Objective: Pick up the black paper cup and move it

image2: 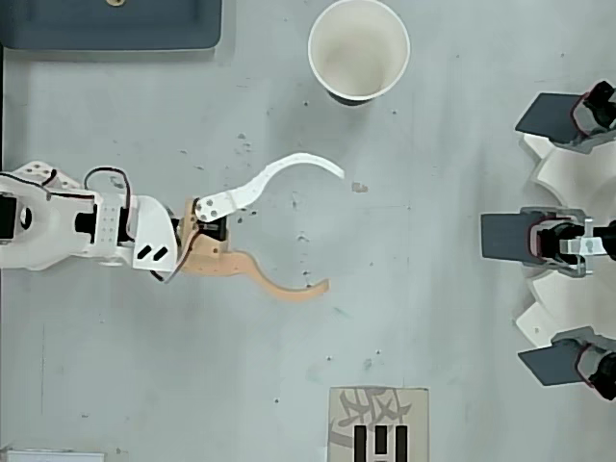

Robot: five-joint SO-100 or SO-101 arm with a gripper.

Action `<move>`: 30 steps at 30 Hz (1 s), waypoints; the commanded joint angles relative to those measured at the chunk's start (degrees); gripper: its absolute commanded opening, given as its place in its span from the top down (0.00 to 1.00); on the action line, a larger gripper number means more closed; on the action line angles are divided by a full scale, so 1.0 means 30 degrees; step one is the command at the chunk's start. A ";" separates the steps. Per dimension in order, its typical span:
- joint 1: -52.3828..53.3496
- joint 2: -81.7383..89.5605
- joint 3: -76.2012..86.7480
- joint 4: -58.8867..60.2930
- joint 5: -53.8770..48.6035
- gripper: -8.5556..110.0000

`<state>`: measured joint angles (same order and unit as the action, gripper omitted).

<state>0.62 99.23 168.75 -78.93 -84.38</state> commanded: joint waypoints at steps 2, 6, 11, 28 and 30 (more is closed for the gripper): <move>0.0088 0.0996 0.0586 -0.0967 0.0146 0.61; 0.0029 0.1055 0.1289 -0.1230 0.0146 0.58; -0.0322 0.1055 0.1934 -0.1729 0.0469 0.54; -0.4219 0.0586 0.1816 -0.1113 -0.0527 0.47; -0.4629 0.0557 0.1787 -0.0908 -0.0732 0.46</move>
<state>-11.87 99.93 174.81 -82.27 -85.78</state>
